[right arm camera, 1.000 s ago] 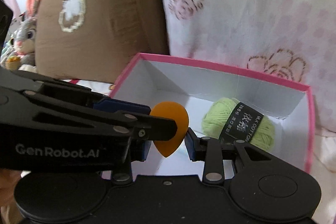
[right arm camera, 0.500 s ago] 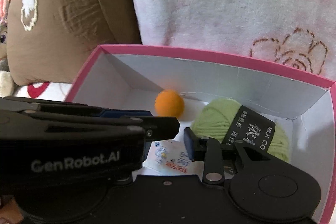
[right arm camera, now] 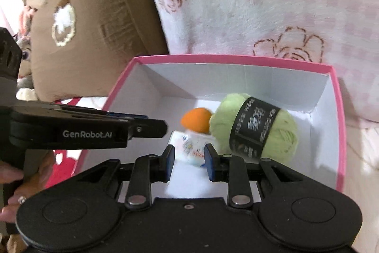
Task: Organize objects
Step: 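Open the left tool to drop the sponge beside the yarn, then withdraw the left tool and move toward the blue wet-wipe pack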
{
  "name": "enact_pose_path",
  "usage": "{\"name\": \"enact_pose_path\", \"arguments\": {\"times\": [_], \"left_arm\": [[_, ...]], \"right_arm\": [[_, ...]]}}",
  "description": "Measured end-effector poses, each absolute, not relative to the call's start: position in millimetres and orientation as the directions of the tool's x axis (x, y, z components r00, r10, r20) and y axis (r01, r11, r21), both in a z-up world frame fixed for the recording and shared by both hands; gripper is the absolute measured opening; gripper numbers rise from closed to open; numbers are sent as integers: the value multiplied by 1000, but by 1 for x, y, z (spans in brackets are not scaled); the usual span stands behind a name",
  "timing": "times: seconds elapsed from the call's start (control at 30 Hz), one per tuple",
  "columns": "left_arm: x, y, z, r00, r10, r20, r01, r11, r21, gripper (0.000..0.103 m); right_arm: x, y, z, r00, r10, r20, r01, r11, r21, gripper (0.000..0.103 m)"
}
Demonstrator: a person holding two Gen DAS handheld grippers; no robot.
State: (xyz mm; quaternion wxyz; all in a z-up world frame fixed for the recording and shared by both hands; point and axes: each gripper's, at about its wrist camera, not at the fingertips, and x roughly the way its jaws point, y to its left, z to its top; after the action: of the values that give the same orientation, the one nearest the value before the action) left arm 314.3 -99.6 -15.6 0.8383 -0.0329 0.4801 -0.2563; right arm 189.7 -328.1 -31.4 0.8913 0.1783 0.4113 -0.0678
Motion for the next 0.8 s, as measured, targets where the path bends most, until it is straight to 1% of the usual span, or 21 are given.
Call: {"name": "enact_pose_path", "arguments": {"times": [0.17,0.27,0.37,0.4,0.43,0.6,0.67,0.8], "left_arm": [[286,-92,3,390,-459,-798,423,859,-288,25],[272,-90,15,401,-443,-802,441,861,-254,25],[256,-85,32,404,-461,-790,466,847,-256,25],[252,-84,37,399,-468,-788,475,841,-259,26],[246,-83,42,395,-472,-788,486,835,-257,27],[213,-77,61,383,-463,-799,525,821,-224,32],[197,-74,67,386,-455,-802,545,814,-200,36],[174,-66,76,380,-457,-804,561,805,-192,38]], "right_arm": [[167,-315,-8,657,10,-754,241,945,222,33],[149,-309,11,661,-13,-750,229,956,185,33],[133,-302,29,685,-10,-728,204,963,178,36],[127,-299,35,699,-5,-715,194,964,183,39],[120,-297,40,710,-6,-704,190,965,183,40],[94,-283,59,733,-9,-681,177,968,178,41],[84,-277,64,738,-13,-675,176,969,173,42],[67,-264,73,733,-40,-679,175,976,131,48]]}}
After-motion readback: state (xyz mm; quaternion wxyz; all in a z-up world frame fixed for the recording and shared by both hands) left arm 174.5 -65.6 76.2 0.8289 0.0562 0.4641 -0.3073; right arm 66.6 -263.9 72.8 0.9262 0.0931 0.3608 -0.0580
